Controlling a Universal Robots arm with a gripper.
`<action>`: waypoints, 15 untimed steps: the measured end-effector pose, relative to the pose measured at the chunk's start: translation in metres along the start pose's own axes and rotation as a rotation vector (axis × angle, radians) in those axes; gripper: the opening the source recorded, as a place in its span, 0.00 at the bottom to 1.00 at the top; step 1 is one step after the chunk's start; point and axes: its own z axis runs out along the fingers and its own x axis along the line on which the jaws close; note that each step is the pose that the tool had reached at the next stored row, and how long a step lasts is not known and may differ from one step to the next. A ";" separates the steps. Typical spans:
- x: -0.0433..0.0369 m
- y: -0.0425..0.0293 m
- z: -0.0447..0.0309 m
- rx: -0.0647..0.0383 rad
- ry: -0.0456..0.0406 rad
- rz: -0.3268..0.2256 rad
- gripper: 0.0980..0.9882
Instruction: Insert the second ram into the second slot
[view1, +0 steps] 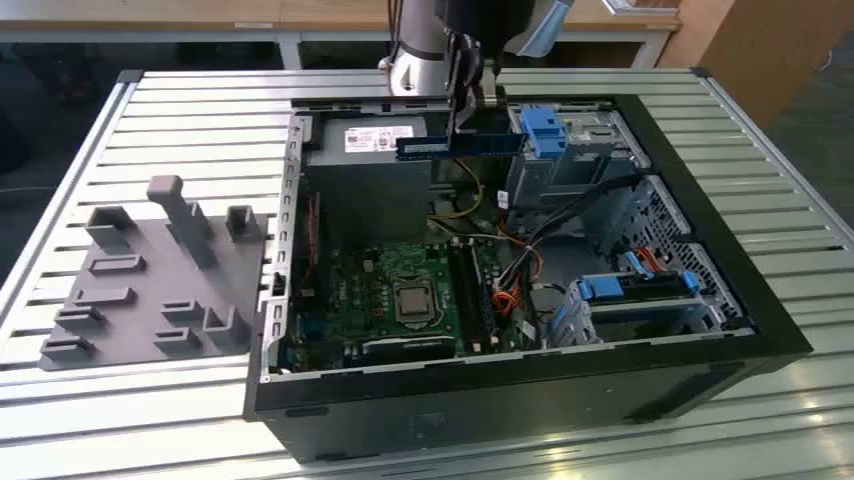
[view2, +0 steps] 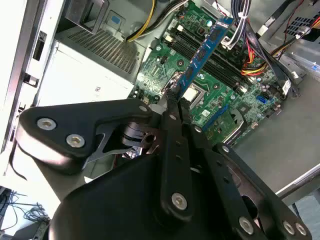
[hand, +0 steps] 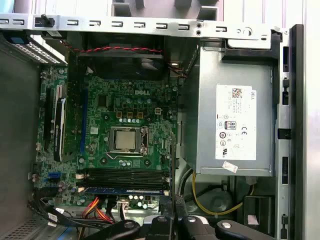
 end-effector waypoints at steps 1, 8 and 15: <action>0.0000 0.0000 0.0000 0.000 0.0000 0.000 0.04; 0.0000 0.0000 0.0000 0.000 0.0000 0.000 0.04; 0.0032 0.0001 -0.0001 0.000 0.0001 0.000 0.04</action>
